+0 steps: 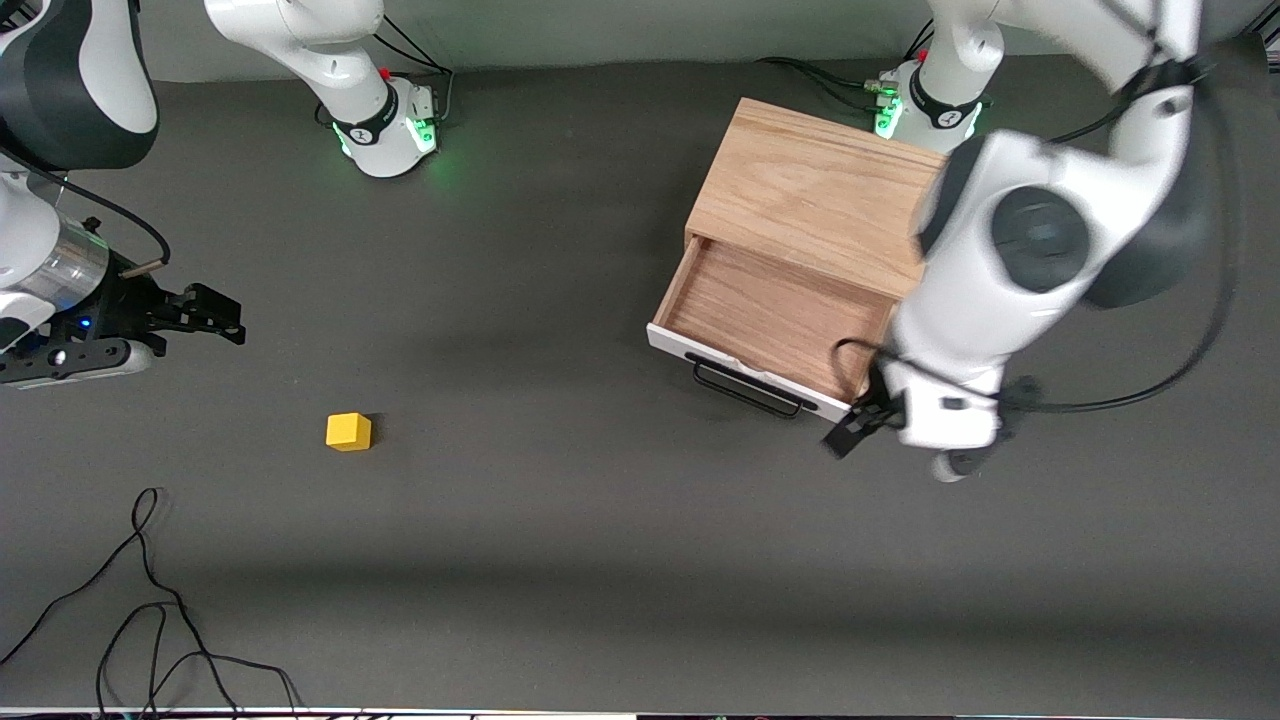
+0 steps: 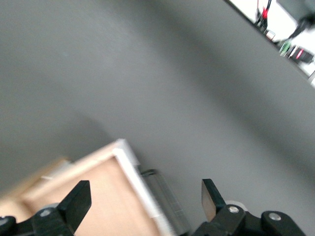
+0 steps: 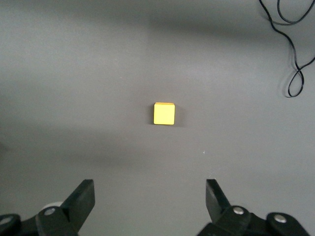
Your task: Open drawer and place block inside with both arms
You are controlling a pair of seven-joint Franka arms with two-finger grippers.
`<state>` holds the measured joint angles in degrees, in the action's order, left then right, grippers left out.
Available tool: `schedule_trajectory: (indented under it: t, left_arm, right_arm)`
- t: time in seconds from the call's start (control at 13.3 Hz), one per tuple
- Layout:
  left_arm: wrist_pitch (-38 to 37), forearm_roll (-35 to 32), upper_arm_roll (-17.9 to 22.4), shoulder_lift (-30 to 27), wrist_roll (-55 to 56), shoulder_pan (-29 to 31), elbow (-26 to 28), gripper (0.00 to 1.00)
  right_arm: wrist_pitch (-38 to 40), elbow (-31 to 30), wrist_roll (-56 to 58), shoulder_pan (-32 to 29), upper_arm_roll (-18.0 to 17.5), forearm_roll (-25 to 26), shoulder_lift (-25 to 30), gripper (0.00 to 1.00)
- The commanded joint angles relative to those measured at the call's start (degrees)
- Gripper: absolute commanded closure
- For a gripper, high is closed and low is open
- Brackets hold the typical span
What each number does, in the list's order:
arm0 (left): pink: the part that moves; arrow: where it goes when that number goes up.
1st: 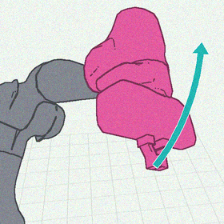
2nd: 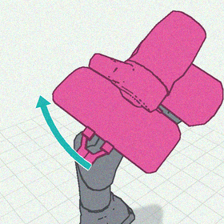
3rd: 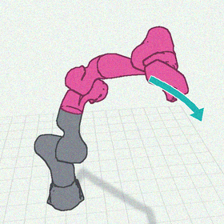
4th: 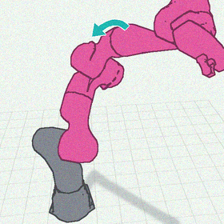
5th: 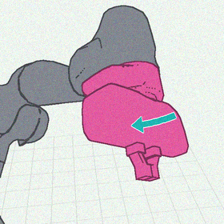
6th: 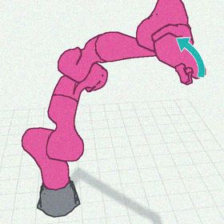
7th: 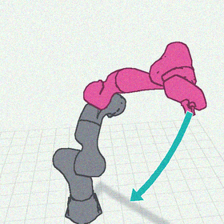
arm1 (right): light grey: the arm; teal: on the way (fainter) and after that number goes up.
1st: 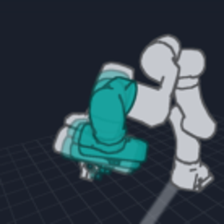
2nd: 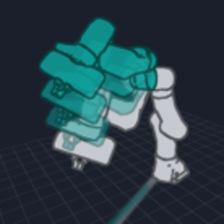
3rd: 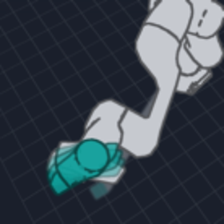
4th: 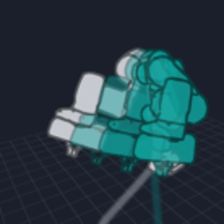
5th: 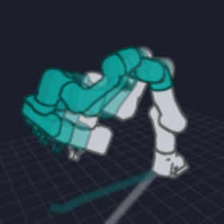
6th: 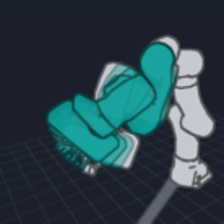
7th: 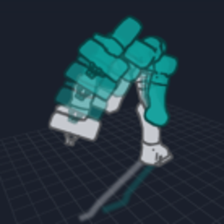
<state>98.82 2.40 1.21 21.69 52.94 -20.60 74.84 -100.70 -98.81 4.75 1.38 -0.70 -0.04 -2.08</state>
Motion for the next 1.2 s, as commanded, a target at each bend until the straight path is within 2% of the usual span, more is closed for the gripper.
schedule_trajectory:
  t: [0.0, 0.23, 0.53, 0.68, 1.13]
  left_arm:
    - [-8.08, 1.47, -0.33, -5.32, -19.66, 5.72, 1.97, 0.0]
    - [-13.73, 2.96, -0.06, -10.16, -35.67, 12.76, 3.81, 0.0]
    - [-12.51, 2.17, 0.02, -16.84, -45.45, 16.9, 11.37, 0.0]
    - [-10.76, 1.56, 0.11, -18.34, -47.22, 17.08, 13.66, 0.0]
    - [-7.06, -0.91, -0.06, -20.45, -50.46, 16.47, 17.96, 0.0]
  right_arm:
    - [-1.25, 0.11, -0.8, 1.25, 0.17, -0.14, -0.55, 0.0]
    - [-1.34, -0.06, -0.8, 1.25, 0.17, -0.05, -0.64, 0.0]
    - [-2.82, -0.5, -0.8, 1.25, 0.26, -0.05, -1.43, 0.0]
    - [-4.23, -1.46, -0.8, 1.25, 0.26, -0.05, -1.79, 0.0]
    - [-13.45, -9.63, -0.62, 0.99, 0.79, 0.39, -1.87, 0.0]
